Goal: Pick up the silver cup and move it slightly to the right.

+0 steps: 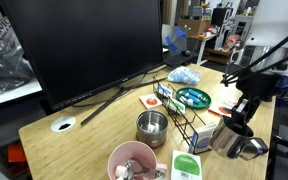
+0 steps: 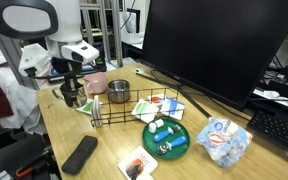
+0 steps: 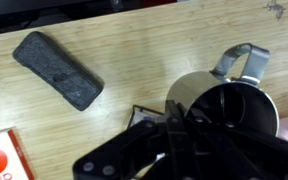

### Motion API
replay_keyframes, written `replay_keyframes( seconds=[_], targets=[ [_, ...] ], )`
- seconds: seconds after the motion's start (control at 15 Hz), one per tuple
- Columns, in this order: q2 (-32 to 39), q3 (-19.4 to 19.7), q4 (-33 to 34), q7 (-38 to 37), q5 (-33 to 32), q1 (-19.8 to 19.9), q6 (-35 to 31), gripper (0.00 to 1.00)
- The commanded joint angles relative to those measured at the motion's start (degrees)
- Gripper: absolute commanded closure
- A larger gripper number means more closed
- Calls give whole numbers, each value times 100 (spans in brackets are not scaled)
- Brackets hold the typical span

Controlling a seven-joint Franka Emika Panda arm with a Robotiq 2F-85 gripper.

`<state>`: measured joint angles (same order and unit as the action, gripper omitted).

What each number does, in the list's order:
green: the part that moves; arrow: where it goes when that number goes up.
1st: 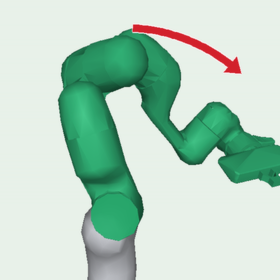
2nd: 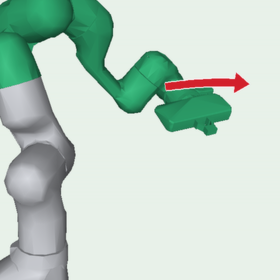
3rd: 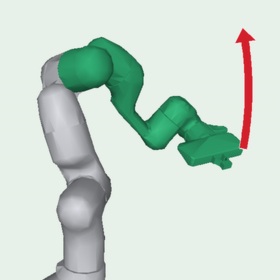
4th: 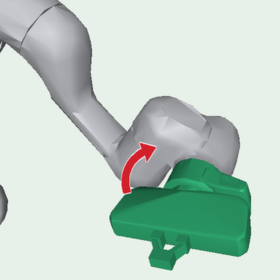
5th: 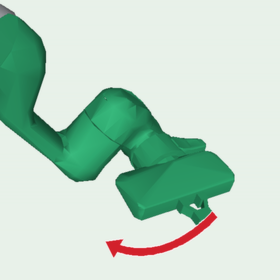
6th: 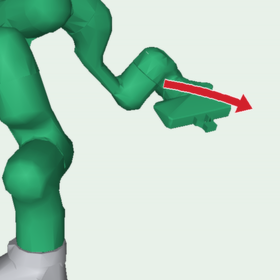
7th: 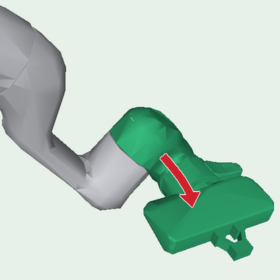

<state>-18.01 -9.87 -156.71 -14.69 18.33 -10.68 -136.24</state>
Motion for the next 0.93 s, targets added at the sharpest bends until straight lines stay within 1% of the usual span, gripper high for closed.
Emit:
replay_keyframes(
  seconds=[0.0,0.27,0.4,0.53,0.73,0.87],
  targets=[
    [-734,175,-27,-398,-472,423,672,99],
    [-1221,411,-38,-1028,-814,1140,949,99],
    [-1223,446,-60,-1356,-941,1464,844,99],
    [-1097,436,-132,-1721,-917,1686,653,99],
    [-663,383,-183,-2314,-762,1756,322,99],
    [-307,368,-171,-2798,-791,1760,67,99]
  ],
)
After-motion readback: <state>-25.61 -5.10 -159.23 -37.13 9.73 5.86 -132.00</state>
